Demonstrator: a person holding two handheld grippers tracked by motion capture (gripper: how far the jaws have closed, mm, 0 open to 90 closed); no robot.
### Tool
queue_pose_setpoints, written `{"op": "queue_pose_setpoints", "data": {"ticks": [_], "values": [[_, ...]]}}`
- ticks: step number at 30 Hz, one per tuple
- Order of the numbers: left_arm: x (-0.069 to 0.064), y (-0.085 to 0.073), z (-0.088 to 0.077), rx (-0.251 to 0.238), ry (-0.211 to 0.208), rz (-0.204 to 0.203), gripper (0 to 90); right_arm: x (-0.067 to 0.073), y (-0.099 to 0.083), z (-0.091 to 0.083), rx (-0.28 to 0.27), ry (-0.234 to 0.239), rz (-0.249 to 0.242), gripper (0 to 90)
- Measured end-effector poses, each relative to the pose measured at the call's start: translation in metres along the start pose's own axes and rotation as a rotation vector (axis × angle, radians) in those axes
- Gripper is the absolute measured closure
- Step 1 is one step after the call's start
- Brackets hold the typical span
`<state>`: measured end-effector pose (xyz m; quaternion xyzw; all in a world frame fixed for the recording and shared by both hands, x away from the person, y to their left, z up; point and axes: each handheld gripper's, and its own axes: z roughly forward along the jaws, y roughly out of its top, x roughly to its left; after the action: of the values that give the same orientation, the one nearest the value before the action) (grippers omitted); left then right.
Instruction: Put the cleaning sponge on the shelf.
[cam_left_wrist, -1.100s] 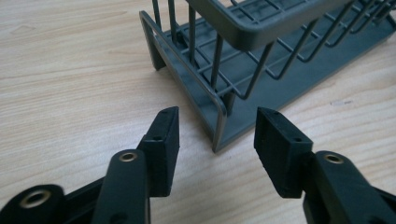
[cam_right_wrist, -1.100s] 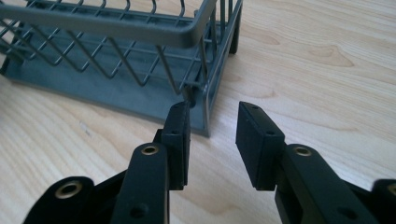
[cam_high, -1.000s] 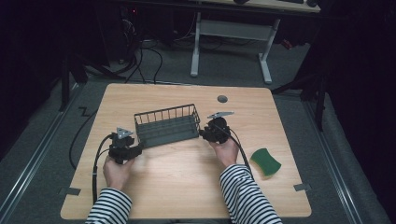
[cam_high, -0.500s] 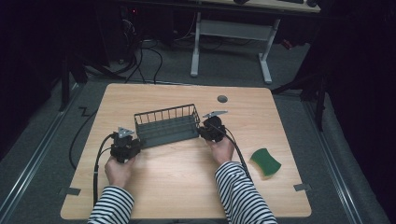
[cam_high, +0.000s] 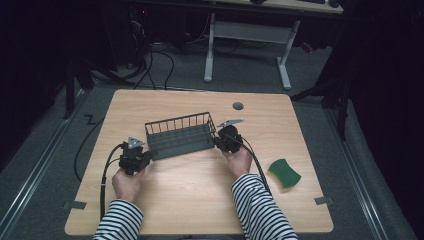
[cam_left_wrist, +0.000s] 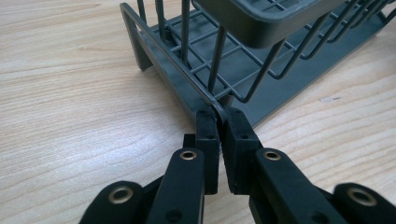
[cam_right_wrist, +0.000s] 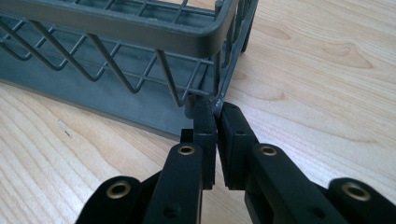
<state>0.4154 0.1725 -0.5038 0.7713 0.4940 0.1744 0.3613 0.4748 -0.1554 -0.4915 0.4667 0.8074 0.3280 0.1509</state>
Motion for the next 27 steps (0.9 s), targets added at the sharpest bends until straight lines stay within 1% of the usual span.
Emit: {"op": "queue_pose_setpoints", "data": {"ticks": [2,3,10,11,12,15,16,18,20,22,25,27], "values": [[-0.002,-0.001,-0.001,0.004,-0.008,0.01,85.7,-0.001,-0.002,-0.002,-0.001,0.003,-0.004,86.6],[-0.003,-0.001,-0.001,0.005,-0.011,0.026,85.8,-0.002,-0.003,-0.003,0.006,0.005,0.001,86.6],[-0.008,-0.002,-0.003,0.017,-0.025,0.047,86.1,-0.002,-0.008,-0.009,0.011,0.007,-0.006,86.6],[-0.009,-0.002,-0.004,0.019,-0.029,0.049,86.1,0.0,-0.011,-0.013,0.016,-0.006,-0.036,86.6],[-0.01,-0.002,-0.004,0.021,-0.031,0.052,86.1,0.0,-0.013,-0.014,0.012,-0.007,-0.041,86.6],[-0.013,-0.006,-0.006,0.013,-0.051,0.053,86.1,-0.001,-0.016,-0.018,0.019,-0.001,-0.038,86.6],[-0.015,-0.007,-0.007,0.008,-0.054,0.063,86.0,-0.001,-0.02,-0.023,0.021,0.006,-0.037,86.6],[-0.017,-0.008,-0.008,0.013,-0.062,0.057,86.0,-0.001,-0.021,-0.024,0.02,0.007,-0.036,86.6],[-0.02,-0.009,-0.009,0.014,-0.067,0.064,86.0,-0.002,-0.029,-0.03,0.024,0.018,-0.028,86.6],[-0.022,-0.01,-0.01,0.017,-0.07,0.068,86.0,-0.001,-0.032,-0.034,0.031,0.021,-0.025,86.6],[-0.026,-0.011,-0.012,0.017,-0.076,0.071,86.1,-0.001,-0.036,-0.039,0.026,0.023,-0.037,86.6],[-0.029,-0.011,-0.013,0.018,-0.086,0.079,86.2,-0.002,-0.04,-0.043,0.025,0.033,-0.022,86.6]]}}
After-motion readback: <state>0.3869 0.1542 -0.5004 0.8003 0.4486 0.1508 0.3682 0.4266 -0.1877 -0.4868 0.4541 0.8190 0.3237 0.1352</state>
